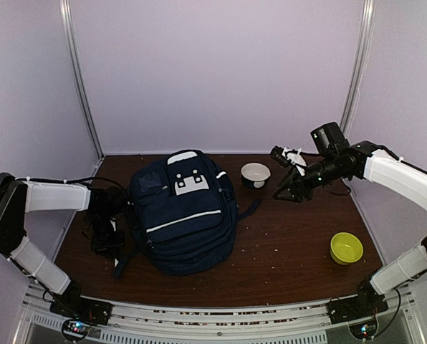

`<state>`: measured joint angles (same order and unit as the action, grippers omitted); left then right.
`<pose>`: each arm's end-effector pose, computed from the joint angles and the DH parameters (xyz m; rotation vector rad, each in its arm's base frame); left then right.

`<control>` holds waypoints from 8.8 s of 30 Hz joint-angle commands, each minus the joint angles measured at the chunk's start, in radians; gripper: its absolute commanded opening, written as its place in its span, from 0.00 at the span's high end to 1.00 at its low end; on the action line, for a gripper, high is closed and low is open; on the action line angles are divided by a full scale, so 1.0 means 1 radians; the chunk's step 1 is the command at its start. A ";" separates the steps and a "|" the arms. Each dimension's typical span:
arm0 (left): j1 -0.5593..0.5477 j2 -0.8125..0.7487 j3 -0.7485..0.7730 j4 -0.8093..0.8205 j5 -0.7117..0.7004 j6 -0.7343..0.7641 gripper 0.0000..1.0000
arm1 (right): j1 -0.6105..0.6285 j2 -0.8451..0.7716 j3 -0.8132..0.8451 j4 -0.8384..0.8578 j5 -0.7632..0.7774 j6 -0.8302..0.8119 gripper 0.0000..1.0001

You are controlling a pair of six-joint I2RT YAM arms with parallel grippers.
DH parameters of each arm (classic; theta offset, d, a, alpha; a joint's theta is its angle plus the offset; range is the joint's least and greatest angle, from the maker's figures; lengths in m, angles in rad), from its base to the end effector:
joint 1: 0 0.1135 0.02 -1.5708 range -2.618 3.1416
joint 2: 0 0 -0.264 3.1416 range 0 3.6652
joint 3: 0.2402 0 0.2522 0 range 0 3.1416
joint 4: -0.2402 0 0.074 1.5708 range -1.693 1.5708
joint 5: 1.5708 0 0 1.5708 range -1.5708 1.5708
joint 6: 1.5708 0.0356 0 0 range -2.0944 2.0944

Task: Pack the student bag
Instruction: Pick up the pen at the corner of the board, then place the pen in the upper front pocket of the bag, then move the student bag to the center of the board, then pick up the student bag from the upper front pocket.

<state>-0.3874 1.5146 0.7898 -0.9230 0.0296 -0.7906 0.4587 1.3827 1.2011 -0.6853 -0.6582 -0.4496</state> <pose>0.2032 -0.0841 0.1503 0.6146 -2.9987 -0.0278 0.2491 0.1473 0.3097 -1.2844 1.9650 0.7994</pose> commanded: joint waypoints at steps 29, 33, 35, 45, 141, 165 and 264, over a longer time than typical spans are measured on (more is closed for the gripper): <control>-0.521 0.019 0.561 0.059 0.024 0.588 1.00 | 0.002 0.009 0.023 -0.003 0.022 0.007 0.51; -0.589 0.123 0.639 0.013 -0.005 0.660 1.00 | 0.002 0.007 0.018 0.000 0.022 0.009 0.51; -0.634 0.184 0.685 -0.022 -0.051 0.702 1.00 | 0.001 0.007 0.018 0.001 0.024 0.011 0.51; -0.699 0.405 0.831 -0.168 -0.323 0.776 1.00 | 0.002 0.008 0.015 0.000 0.022 0.009 0.51; -0.485 -0.418 -0.088 0.384 -0.212 0.384 0.51 | 0.005 0.035 0.025 -0.022 -0.029 0.002 0.51; -0.420 -0.289 -0.210 0.630 -0.187 0.454 0.72 | 0.005 0.057 0.026 -0.028 -0.044 0.002 0.51; -0.527 -0.492 -0.131 0.742 -0.259 0.274 0.07 | 0.583 0.445 0.059 0.299 0.335 0.308 0.63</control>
<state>-0.9195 1.0321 0.6830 -0.2916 -0.2668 -0.5266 1.0370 1.7966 1.2274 -0.4068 -0.3607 -0.1459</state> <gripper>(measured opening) 0.966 0.373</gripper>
